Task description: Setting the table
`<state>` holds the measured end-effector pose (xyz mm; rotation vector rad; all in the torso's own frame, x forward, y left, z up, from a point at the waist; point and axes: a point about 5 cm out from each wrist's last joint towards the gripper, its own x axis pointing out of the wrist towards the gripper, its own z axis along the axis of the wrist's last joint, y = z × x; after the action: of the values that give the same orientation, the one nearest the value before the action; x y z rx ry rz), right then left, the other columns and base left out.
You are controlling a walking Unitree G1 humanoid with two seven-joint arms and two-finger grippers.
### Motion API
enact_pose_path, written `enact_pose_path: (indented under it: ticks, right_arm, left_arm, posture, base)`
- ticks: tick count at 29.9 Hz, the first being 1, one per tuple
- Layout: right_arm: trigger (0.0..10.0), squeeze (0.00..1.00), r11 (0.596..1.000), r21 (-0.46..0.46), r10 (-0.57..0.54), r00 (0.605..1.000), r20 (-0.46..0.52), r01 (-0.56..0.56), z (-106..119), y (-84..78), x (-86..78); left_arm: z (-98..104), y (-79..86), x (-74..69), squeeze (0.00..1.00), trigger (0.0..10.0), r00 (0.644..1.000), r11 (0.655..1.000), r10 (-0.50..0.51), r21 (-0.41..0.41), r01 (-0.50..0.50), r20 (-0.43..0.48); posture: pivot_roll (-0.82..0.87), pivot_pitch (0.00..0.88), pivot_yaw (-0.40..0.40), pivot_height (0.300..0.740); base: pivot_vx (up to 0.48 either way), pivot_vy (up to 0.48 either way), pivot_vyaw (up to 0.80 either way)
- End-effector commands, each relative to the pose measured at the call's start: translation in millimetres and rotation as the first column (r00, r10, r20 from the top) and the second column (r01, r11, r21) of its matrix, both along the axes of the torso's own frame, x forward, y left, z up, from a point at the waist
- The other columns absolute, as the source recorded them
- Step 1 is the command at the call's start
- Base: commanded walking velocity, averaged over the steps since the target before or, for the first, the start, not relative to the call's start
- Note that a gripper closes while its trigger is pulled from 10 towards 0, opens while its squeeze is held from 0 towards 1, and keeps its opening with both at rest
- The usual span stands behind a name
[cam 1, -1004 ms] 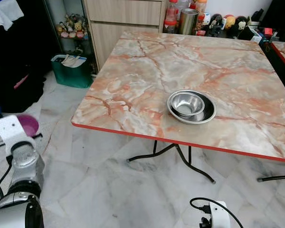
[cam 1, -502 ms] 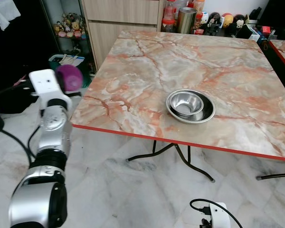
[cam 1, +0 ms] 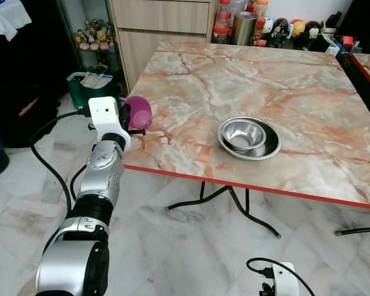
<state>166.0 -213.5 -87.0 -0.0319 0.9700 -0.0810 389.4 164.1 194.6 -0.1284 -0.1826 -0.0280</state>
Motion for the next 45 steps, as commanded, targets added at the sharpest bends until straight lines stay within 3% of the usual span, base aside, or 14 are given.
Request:
enact_pose_path:
  ticks: [1, 12, 45]
  right_arm:
    - [10.0, 0.00, 1.000, 0.002, -0.006, 1.000, -0.004, 0.006, -0.7, -0.9, -2.1]
    - [10.0, 0.00, 1.000, 0.002, -0.014, 1.000, -0.003, 0.014, -0.5, -0.9, -1.4]
    - [10.0, 0.00, 1.000, 0.000, 0.003, 1.000, -0.005, -0.003, -0.6, -1.0, -1.9]
  left_arm:
    - [5.5, -1.7, 0.4, 0.00, 10.0, 1.000, 1.000, -0.017, -0.003, 0.017, 0.013]
    - [6.1, 4.2, -1.3, 0.00, 10.0, 1.000, 1.000, -0.013, 0.004, 0.013, 0.012]
    - [7.1, -1.8, -6.5, 0.00, 10.0, 0.997, 0.997, -0.074, 0.021, 0.074, 0.012]
  posture:
    - [-0.04, 0.092, -0.015, 0.740]
    - [-0.04, 0.104, -0.012, 0.740]
    - [-0.03, 0.112, -0.015, 0.740]
  base:
    - [0.322, 0.000, -0.47]
    - [0.331, 0.000, -0.12]
    - [0.353, 0.000, -0.02]
